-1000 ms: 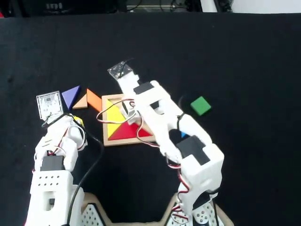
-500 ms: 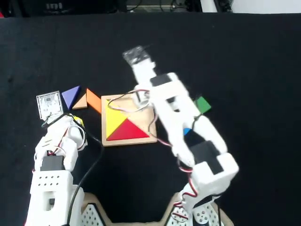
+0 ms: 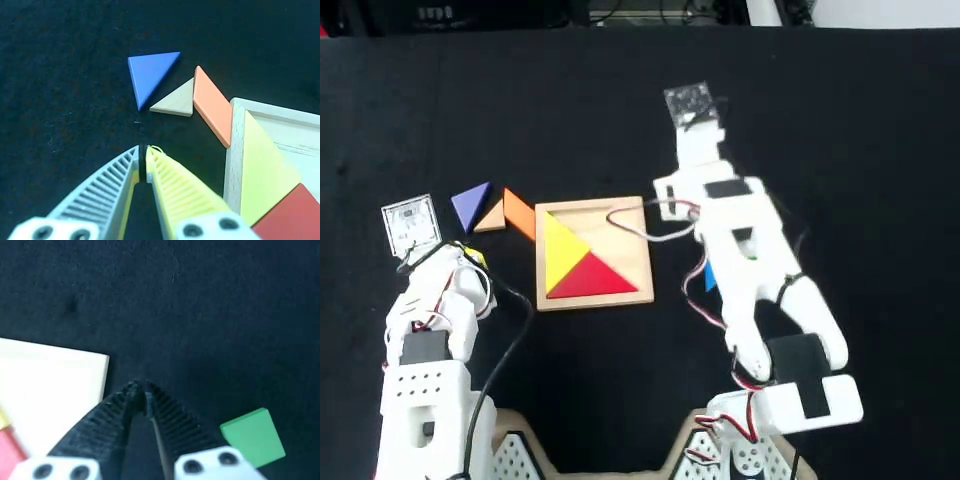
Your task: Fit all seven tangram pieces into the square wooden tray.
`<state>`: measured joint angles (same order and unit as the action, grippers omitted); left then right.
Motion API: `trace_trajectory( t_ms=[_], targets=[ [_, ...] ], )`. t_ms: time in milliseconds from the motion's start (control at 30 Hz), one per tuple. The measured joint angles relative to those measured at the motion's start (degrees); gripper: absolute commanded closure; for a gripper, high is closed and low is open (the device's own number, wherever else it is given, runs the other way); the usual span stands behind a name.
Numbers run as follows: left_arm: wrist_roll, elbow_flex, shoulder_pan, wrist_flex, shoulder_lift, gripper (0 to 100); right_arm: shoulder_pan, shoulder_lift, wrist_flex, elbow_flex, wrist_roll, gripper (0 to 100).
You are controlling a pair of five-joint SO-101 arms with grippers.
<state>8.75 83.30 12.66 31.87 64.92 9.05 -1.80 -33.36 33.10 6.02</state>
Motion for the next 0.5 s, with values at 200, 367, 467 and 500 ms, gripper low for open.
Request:
trace_trajectory(
  t_ms=[200,367,467,500],
  targets=[
    [0.1,-0.5,-3.4,4.7,0.0,97,-0.4,-0.4,10.9,5.0,-0.1,98.7],
    [-0.9,0.1,-3.1,1.7,0.0,97,-0.4,-0.4,11.6,5.2,-0.1,98.7],
    [-2.2,0.1,-2.5,0.3,0.0,97,-0.4,-0.4,11.6,5.2,-0.1,98.7],
    [-2.2,0.1,-2.4,0.0,0.0,97,-0.4,-0.4,11.6,5.2,-0.1,98.7]
  ],
)
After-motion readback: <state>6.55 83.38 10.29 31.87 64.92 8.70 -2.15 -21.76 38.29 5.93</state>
